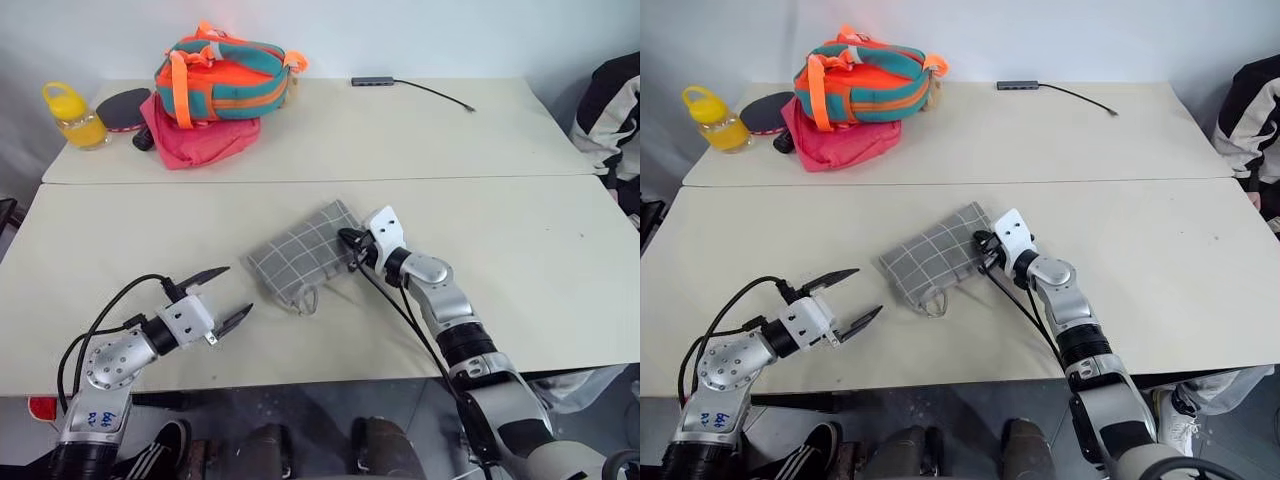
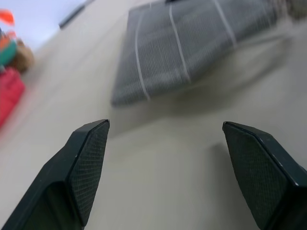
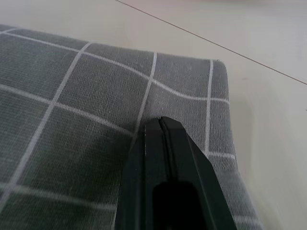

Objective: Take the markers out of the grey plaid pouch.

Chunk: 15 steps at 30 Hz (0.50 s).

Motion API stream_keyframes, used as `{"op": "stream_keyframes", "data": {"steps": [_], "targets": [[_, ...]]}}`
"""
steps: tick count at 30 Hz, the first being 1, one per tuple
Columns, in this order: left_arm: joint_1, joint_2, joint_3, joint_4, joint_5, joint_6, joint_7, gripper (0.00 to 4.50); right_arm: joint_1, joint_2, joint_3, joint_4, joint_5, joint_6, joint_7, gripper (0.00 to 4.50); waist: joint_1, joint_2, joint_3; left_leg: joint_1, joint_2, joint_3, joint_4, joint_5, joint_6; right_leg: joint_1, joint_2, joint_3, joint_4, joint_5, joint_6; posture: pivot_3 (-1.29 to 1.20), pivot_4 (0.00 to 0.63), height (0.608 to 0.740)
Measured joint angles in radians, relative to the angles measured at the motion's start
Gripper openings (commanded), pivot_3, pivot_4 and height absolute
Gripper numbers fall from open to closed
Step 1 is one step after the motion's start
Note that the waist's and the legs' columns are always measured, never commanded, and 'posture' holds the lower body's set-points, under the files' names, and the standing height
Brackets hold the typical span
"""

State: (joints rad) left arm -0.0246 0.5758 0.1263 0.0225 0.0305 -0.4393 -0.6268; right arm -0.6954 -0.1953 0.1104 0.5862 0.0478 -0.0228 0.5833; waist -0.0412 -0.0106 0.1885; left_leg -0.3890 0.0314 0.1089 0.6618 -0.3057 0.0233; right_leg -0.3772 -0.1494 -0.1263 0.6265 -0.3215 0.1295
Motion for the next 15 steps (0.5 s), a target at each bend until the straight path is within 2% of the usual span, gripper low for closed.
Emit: {"op": "stream_keyframes", "data": {"steps": [12,13,15], "targets": [[-0.164,-0.06,-0.166,0.112,0.111,-0.097,0.063,4.01,0.001,0.0,0.001,-0.012,-0.012,0.002,0.003,0.01,-0.006,0.0,0.0,0.0,0.0,0.0,0.0,0.0,0.0,0.0,0.0,-0.001,0.001,0.0,0.0,0.0,0.15,0.74],[-0.168,-0.061,-0.169,0.112,0.11,-0.095,0.063,3.6,0.001,0.0,0.001,-0.012,-0.013,0.002,0.003,0.0,-0.006,0.0,0.0,0.0,0.0,0.0,0.0,0.0,0.0,0.0,0.0,-0.001,0.001,0.0,0.0,0.0,0.15,0.74],[-0.168,-0.064,-0.17,0.112,0.103,-0.086,0.063,3.14,0.001,-0.001,0.0,-0.013,-0.013,0.002,0.003,0.0,-0.006,0.0,0.0,0.0,0.0,0.0,0.0,0.0,0.0,0.0,0.0,-0.001,0.001,0.0,0.0,0.0,0.15,0.74]]}}
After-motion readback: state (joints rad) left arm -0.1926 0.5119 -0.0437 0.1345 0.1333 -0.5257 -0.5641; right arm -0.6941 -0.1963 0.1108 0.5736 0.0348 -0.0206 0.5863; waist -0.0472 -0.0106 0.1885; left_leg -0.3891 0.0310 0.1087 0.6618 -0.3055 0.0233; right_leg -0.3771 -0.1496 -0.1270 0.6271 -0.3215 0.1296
